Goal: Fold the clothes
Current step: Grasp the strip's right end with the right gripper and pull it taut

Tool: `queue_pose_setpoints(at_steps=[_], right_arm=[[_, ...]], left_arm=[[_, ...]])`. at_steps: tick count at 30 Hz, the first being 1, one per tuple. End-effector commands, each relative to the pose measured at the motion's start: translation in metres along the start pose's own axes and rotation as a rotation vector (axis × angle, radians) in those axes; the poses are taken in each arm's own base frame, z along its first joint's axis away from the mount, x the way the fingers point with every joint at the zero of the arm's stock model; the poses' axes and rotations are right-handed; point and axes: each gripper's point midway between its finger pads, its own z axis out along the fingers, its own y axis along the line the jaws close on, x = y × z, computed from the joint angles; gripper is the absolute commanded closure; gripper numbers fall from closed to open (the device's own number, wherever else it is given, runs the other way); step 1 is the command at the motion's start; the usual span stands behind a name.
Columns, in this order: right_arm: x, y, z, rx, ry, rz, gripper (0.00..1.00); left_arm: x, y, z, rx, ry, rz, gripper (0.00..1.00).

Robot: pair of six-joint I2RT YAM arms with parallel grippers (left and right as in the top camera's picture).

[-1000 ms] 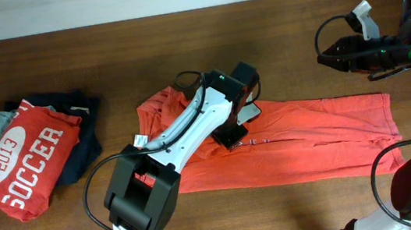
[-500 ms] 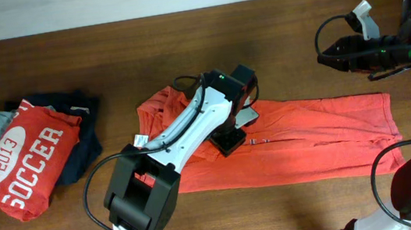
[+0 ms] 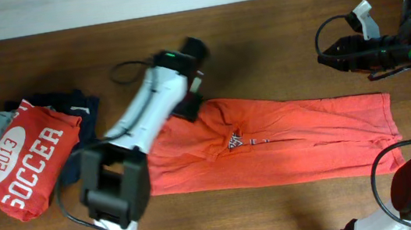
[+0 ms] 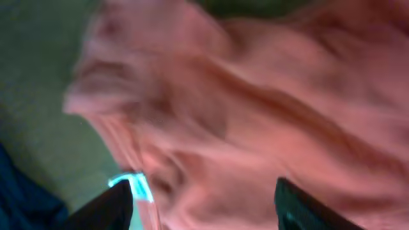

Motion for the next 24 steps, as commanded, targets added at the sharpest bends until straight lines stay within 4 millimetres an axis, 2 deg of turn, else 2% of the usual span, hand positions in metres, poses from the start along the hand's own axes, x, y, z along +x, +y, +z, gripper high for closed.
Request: queue_pose_setpoints(at_steps=[1,5,10,14,16,20,24], right_arm=[[-0.002,0.005,-0.004,0.007,-0.011,-0.014,0.48],[-0.001,-0.003,-0.004,0.054,-0.003,0.01,0.48],[0.004,-0.042,-0.011,0.283,0.009,0.173,0.48],[0.007,-0.058,-0.015,0.375,0.015,0.187,0.44],[0.008,-0.072,-0.021,0.465,0.008,0.234,0.43],[0.009,-0.102,-0.033,0.627,-0.017,0.31,0.41],[0.003,-0.117,-0.031,0.646,-0.035,0.316,0.42]], left_arm=[[-0.005,0.0,0.021,0.205,0.022,-0.107,0.3],[-0.012,-0.005,0.033,0.405,0.01,-0.11,0.44],[-0.012,-0.014,0.049,0.504,0.024,-0.079,0.55],[-0.004,-0.016,0.059,0.509,0.067,-0.083,0.85],[-0.001,-0.014,0.059,0.498,0.08,-0.087,0.95],[0.012,0.0,0.062,0.429,0.143,-0.135,0.98],[0.021,0.006,0.062,0.417,0.179,-0.15,0.98]])
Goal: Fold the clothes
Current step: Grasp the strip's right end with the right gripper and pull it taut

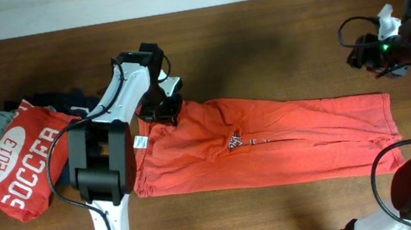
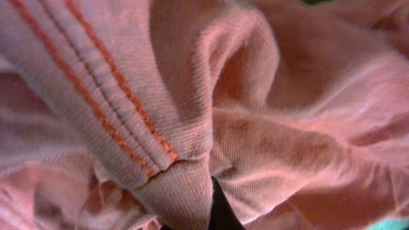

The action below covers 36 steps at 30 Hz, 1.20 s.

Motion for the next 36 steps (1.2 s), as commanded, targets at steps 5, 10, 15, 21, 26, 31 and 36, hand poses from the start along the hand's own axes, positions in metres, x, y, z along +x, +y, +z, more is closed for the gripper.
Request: queue_pose_setpoints(at_steps=[5,10,15,21,26,31,36], right_arm=[[-0.007,-0.054,0.03,0.19,0.024,0.082,0.43],[0.009,-0.104,0.044,0.283,0.095,0.263,0.45],[0.012,-0.132,0.053,0.211,0.105,0.368,0.37],[0.006,-0.147,0.077,0.153,0.106,0.27,0.35],[0.015,-0.131,0.104,0.019,0.161,0.13,0.46],[0.032,-0.137,0.123,0.027,0.227,0.137,0.46],[0.035,-0.14,0.128,0.032,0.238,0.141,0.45]], left_arm=[[0.003,0.014,0.0,-0.032,0.014,-0.04,0.98],[0.003,0.014,0.001,-0.032,0.014,-0.04,0.97],[0.003,0.014,0.001,-0.032,0.014,-0.039,0.97],[0.003,0.014,0.001,-0.032,0.014,-0.039,0.96],[0.003,0.014,0.001,-0.032,0.014,-0.038,0.96],[0.003,0.014,0.001,-0.032,0.013,-0.039,0.96],[0.003,0.014,0.001,-0.032,0.014,-0.038,0.96]])
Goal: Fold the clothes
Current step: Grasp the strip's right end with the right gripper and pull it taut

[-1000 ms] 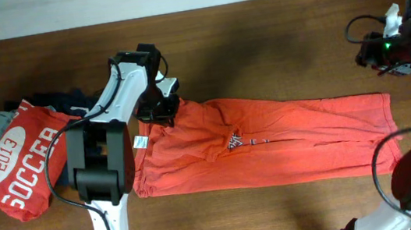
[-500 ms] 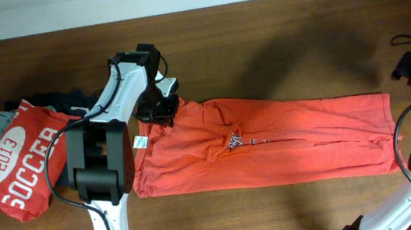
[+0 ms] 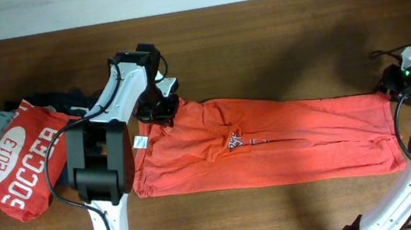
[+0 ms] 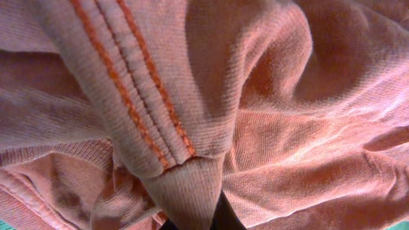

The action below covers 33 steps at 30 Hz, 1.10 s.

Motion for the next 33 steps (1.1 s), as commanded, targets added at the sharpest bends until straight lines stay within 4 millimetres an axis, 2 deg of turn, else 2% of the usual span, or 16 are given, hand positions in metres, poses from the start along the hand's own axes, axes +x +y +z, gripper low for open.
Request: queue_pose_setpoints(at_steps=[1,4,7,11,14,16,20,25,28,30,33], right_arm=[[0.002,0.003,0.004,-0.013,0.012,-0.023,0.45],[0.004,0.0,0.005,0.005,0.018,-0.021,0.45],[0.005,-0.015,0.005,0.09,0.025,0.041,0.39],[0.004,-0.003,0.006,0.02,0.021,0.001,0.39],[0.004,0.002,0.006,-0.004,0.022,-0.006,0.51],[0.006,0.002,0.006,-0.003,0.026,-0.005,0.55],[0.012,0.0,0.011,-0.001,0.042,0.003,0.56],[0.025,-0.003,0.027,-0.002,0.063,0.016,0.57],[0.027,-0.003,0.031,-0.006,0.063,0.015,0.69],[0.025,-0.003,0.03,-0.007,0.055,0.014,0.85],[0.016,-0.002,0.027,-0.009,0.028,0.011,0.96]], left_arm=[[0.001,0.006,0.002,-0.014,0.009,-0.018,0.96],[0.001,0.006,0.002,-0.014,0.009,-0.018,0.96],[0.0,0.006,0.002,-0.014,0.006,-0.018,0.96],[0.0,0.006,0.002,-0.013,0.007,-0.017,0.96],[0.0,0.006,0.002,-0.014,0.005,-0.017,0.96],[0.0,0.006,0.002,-0.014,0.005,-0.017,0.96],[-0.002,0.006,0.002,-0.014,-0.002,-0.015,0.96],[-0.002,0.006,0.002,-0.014,-0.004,-0.015,0.96],[-0.002,0.006,0.002,-0.014,-0.004,-0.015,0.96],[-0.002,0.006,0.002,-0.014,-0.003,-0.014,0.96],[-0.002,0.006,0.002,-0.014,-0.004,-0.014,0.96]])
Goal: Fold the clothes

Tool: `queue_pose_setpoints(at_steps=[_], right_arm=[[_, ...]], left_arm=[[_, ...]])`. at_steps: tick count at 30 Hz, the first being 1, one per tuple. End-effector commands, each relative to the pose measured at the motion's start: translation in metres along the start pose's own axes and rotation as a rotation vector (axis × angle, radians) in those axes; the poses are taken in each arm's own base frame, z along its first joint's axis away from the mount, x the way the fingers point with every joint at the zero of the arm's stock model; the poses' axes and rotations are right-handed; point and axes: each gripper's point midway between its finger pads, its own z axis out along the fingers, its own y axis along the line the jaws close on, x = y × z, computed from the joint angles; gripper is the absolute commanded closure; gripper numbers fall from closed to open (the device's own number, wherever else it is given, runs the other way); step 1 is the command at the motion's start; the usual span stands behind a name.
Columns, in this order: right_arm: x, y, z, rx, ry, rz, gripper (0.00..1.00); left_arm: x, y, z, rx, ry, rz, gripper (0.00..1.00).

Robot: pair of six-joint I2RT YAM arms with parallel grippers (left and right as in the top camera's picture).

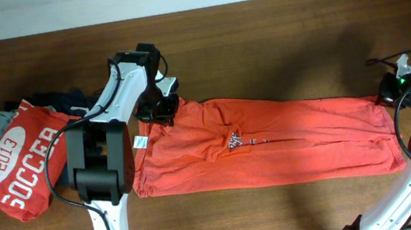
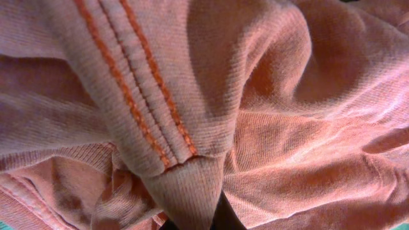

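Observation:
Orange pants (image 1: 272, 142) lie flat across the wooden table (image 1: 259, 38), waist to the left, legs to the right. My left gripper (image 1: 159, 111) sits at the waist's far corner, shut on the cloth. In the left wrist view the stitched waistband (image 2: 140, 108) fills the frame, and a fold is pinched in the gripper (image 2: 204, 217) at the bottom edge. My right gripper (image 1: 392, 90) is at the far corner of the leg hems. It is too small to tell how its jaws stand.
A folded red "SOCCER" shirt (image 1: 26, 157) lies on a stack at the left edge, over a dark navy garment (image 1: 79, 107). A white tag (image 1: 140, 142) sticks out at the waist. The right arm's cables hang near the table's right edge.
My right gripper has shifted slightly down onto the far corner of the leg hems. The left gripper and the pants are as they were.
At first my left gripper was open over the bunched waist, and the right gripper hung above the table beyond the legs. Then the left was shut on the waistband corner, with the waist spread further left. The right gripper later stood at the leg hems, where it is now.

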Motion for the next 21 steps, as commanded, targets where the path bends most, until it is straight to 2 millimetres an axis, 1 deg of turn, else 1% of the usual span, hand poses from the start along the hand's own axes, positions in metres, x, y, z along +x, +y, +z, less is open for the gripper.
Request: queue_pose_setpoints(at_steps=[1,6,10,14,16,18,21], right_arm=[[-0.001,0.003,0.006,-0.019,-0.001,0.02,0.96],[-0.028,0.0,-0.001,-0.017,-0.1,0.092,0.96],[-0.041,-0.004,-0.004,-0.018,-0.152,0.123,0.96],[-0.049,-0.008,-0.007,-0.018,-0.185,0.148,0.96],[-0.05,-0.009,-0.007,-0.023,-0.191,0.171,0.96],[-0.053,-0.006,-0.01,-0.054,-0.201,0.17,0.96],[-0.06,0.0,-0.017,-0.113,-0.218,0.17,0.96]], left_arm=[[0.0,0.006,0.002,-0.014,0.005,-0.017,0.96],[0.0,0.006,0.002,-0.014,0.004,-0.017,0.96],[0.0,0.006,0.002,-0.014,0.004,-0.017,0.96],[0.0,0.007,0.002,-0.02,0.003,-0.018,0.96],[0.0,0.012,0.002,-0.047,0.005,-0.018,0.97],[0.0,0.017,0.001,-0.074,0.006,-0.02,0.99],[0.001,0.025,0.0,-0.093,0.009,-0.032,0.99]])
